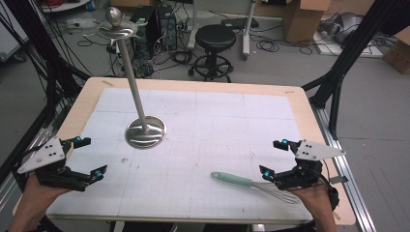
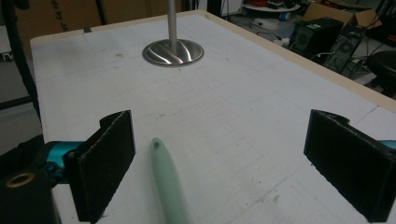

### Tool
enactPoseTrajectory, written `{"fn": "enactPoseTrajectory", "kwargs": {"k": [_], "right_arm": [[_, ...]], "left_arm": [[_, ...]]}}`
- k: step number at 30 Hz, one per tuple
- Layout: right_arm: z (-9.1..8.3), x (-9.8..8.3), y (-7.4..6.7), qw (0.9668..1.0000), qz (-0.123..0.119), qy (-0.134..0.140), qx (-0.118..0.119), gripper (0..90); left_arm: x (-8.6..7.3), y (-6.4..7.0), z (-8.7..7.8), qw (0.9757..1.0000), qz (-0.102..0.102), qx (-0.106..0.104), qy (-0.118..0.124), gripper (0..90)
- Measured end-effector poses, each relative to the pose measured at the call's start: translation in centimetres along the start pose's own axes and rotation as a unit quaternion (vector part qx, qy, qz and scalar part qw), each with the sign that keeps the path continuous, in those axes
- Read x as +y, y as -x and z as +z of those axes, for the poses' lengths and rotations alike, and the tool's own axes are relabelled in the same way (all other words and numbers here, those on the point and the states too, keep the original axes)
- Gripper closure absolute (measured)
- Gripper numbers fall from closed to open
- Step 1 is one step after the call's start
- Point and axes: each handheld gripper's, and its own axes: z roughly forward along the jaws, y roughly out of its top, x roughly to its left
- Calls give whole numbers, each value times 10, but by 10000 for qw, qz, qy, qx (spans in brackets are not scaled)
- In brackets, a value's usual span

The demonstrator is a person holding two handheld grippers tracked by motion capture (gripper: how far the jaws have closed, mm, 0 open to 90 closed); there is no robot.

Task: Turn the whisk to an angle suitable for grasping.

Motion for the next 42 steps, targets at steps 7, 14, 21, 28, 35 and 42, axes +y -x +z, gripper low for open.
{"fn": "enactPoseTrajectory", "kwargs": {"k": [7,14,21,28,35,42], "right_arm": [[-1,-2,2,10000,-3,-20,-36,80],[1,-3,4,9999,3,-104,-41,80],[9,-2,0,9992,-129,-380,90,80],[21,3,-4,9952,-392,-827,347,80],[32,15,-5,9880,-622,-1302,548,80],[42,17,-4,9812,-644,-1640,785,80]], "left_arm": [[1,-1,2,10000,7,-55,4,17],[0,-1,2,10000,35,-70,-10,17],[0,-2,1,9999,46,-113,24,17],[-3,-6,-3,10000,17,-78,25,17],[-1,-3,-4,9999,41,-82,40,17],[-1,-2,-4,9999,56,-101,21,17]]}}
